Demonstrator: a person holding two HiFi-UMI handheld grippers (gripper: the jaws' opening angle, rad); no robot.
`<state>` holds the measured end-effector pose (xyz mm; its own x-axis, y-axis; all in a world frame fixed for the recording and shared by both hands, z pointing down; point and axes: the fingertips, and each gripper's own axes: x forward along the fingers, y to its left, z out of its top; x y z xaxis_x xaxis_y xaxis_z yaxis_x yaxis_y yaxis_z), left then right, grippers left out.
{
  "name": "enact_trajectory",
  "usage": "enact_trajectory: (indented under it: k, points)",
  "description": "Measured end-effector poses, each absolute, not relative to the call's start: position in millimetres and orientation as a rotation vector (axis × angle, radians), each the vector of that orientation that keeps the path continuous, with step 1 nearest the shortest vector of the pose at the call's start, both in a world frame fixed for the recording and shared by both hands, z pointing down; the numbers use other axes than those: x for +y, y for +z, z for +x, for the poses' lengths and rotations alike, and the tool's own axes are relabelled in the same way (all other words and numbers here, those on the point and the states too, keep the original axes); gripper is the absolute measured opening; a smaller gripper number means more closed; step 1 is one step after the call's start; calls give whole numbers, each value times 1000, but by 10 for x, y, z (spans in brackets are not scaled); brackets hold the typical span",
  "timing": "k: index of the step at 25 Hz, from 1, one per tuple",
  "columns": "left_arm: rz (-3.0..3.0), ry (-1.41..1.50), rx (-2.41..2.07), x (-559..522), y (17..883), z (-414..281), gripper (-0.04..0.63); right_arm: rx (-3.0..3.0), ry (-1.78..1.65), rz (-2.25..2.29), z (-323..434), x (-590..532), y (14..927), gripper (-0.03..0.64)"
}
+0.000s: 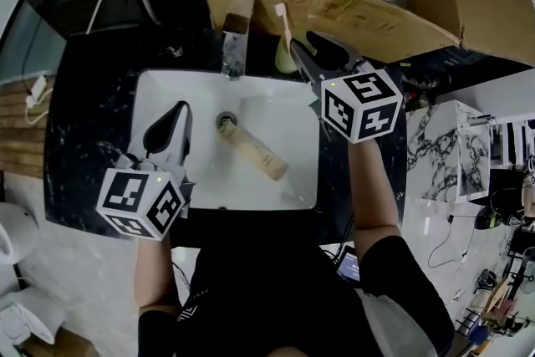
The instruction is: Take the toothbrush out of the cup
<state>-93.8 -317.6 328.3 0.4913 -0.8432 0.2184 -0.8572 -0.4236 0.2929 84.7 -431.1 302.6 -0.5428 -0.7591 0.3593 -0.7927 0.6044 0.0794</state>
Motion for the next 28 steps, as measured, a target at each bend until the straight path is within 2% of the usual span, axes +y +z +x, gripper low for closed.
enact_trajectory:
  k: [23, 28]
  points:
    - [2288, 52, -1400, -3567, 3705, -1123, 8, -2303, 36, 1172, 628, -4857, 3346, 132]
    - [2288, 49, -1402, -3564, 3727, -1140, 8, -2261, -5, 1165, 638, -4863, 3372, 94]
